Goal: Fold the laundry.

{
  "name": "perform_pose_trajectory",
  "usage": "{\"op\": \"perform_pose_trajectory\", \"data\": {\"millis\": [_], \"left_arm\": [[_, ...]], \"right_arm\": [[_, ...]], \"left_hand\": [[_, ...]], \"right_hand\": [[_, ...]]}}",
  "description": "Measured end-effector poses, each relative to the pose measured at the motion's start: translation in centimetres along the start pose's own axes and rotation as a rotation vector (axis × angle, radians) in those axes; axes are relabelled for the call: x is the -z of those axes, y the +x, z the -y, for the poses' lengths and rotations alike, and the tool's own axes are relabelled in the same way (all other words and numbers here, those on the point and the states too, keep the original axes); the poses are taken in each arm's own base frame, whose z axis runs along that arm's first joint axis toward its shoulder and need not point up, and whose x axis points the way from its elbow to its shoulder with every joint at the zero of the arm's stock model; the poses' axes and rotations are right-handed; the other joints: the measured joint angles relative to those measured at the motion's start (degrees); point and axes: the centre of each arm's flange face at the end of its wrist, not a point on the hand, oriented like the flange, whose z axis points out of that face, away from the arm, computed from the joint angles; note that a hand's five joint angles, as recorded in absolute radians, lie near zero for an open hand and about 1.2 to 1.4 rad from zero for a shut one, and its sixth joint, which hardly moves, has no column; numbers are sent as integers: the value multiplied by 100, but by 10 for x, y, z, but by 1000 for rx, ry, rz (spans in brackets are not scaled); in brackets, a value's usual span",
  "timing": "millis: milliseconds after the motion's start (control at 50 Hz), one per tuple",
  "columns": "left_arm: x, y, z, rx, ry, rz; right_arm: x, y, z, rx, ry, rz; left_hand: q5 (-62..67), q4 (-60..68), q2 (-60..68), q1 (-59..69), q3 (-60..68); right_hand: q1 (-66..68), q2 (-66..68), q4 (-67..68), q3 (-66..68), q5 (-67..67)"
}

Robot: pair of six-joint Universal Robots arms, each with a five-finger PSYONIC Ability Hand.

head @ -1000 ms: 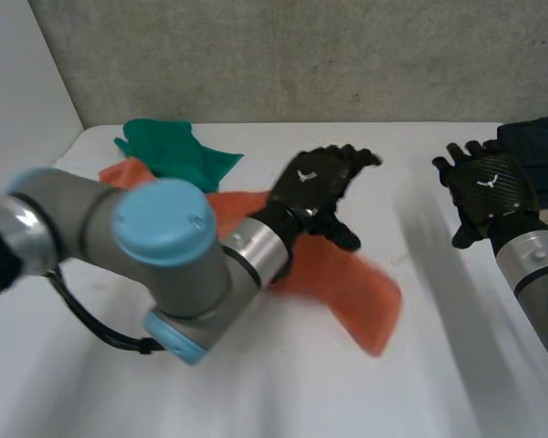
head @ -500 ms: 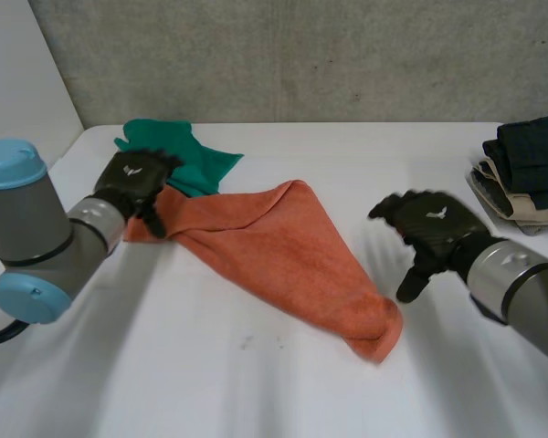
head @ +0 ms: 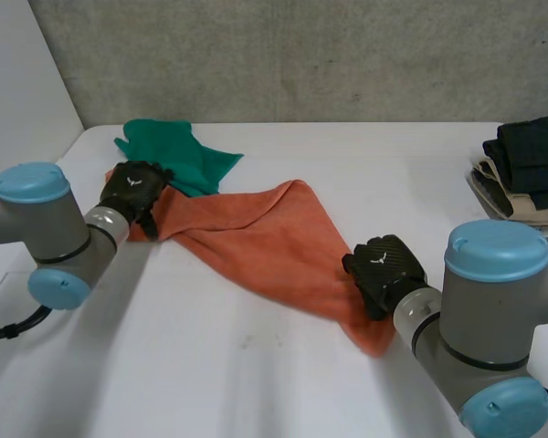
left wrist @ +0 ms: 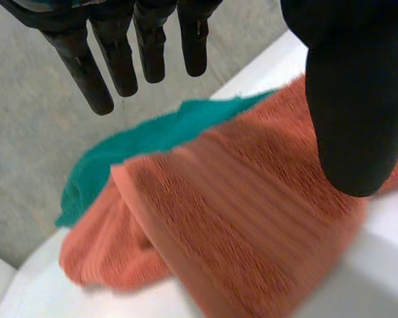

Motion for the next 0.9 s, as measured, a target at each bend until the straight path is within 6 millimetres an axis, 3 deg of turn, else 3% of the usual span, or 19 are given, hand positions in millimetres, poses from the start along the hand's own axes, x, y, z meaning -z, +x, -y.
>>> {"op": "perform_pose_trajectory", "data": {"millis": [160,280,300,320,340,500,560,660,700,720,780,900], "left_arm": [[-7,7,-1,-8,38,-3],[-8,11,-6,-6,33,-21],[-8,15,-7,-4,38,-50],[-8,17,-7,-4,40,-60],[-8,18,-6,-3,44,-70],[-4,29,6,-6,75,-115],[0,29,19,-5,95,-117],[8,25,40,34,121,-116],[12,25,47,61,124,-123],[16,27,50,84,118,-134],[25,37,52,130,84,-172],[42,62,45,175,-5,-253]], "right_arm": [[3,2,0,8,17,0],[8,3,0,36,15,6],[16,5,1,78,14,7],[18,6,2,91,14,4],[20,8,2,105,12,1],[39,25,2,181,-27,-14],[56,32,5,211,-62,25],[69,38,9,203,-77,82],[72,40,11,192,-74,101],[73,41,11,183,-71,116],[74,40,12,170,-61,139],[72,38,10,161,-48,155]], "left_hand": [[1279,1292,1282,1356,1299],[1279,1292,1282,1356,1299],[3734,3798,3873,4039,3877],[3734,3798,3873,4039,3877],[4818,4889,4915,5062,4867],[4994,5262,5245,5082,5236],[4994,5281,5245,5082,5236],[4954,5219,5191,4999,5181],[3675,3888,3746,3537,3867],[2111,2296,2277,1820,2312],[428,512,472,88,582],[3,62,88,-9,129]], "right_hand": [[31,183,345,336,279],[31,183,345,336,279],[30,183,346,335,279],[31,183,346,335,279],[31,183,346,336,279],[31,183,346,336,279],[31,183,347,335,279],[31,183,347,335,279],[31,183,347,335,279],[31,183,347,335,279],[31,183,348,336,279],[31,183,347,335,279]]}}
